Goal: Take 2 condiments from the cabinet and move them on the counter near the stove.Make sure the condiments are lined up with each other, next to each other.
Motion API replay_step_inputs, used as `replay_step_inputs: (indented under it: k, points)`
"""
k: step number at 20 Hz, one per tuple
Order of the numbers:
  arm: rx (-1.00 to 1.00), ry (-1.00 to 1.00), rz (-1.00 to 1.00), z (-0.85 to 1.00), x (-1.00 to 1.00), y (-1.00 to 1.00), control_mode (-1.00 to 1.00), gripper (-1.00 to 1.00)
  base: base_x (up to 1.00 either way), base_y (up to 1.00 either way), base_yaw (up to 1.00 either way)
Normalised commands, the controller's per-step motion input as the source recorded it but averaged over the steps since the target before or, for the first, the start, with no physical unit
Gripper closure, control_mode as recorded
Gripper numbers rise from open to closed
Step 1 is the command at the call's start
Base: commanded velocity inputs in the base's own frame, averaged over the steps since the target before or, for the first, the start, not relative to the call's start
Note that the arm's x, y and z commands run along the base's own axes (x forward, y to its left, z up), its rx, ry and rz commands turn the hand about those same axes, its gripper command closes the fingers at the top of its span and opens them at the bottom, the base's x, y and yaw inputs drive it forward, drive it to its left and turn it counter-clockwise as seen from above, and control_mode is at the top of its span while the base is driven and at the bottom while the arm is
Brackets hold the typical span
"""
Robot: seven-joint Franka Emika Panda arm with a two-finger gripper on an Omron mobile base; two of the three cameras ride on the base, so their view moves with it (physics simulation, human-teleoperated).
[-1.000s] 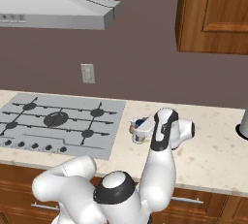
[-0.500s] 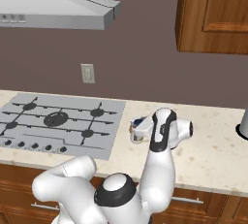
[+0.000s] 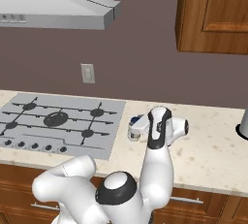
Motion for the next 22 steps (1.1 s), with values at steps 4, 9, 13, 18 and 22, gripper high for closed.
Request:
replay_step_inputs:
  k: [4, 9, 13, 18, 22]
  points:
    - [0.00, -0.03, 0.00, -0.03, 0.25, 0.00, -1.00, 1.00, 0.00, 0.00, 0.00]
    - [0.00, -0.05, 0.00, -0.12, 0.05, 0.00, -1.00, -1.00, 0.00, 0.00, 0.00]
    - [0.00, -0.05, 0.00, -0.11, 0.00, 0.00, -1.00, -1.00, 0.00, 0.00, 0.00]
    - [0.00, -0.07, 0.00, -0.02, 0.00, 0.01, -1.00, -1.00, 0.00, 0.00, 0.00]
    - [0.00, -0.08, 0.00, 0.00, 0.00, 0.03, -1.00, -1.00, 0.00, 0.00, 0.00]
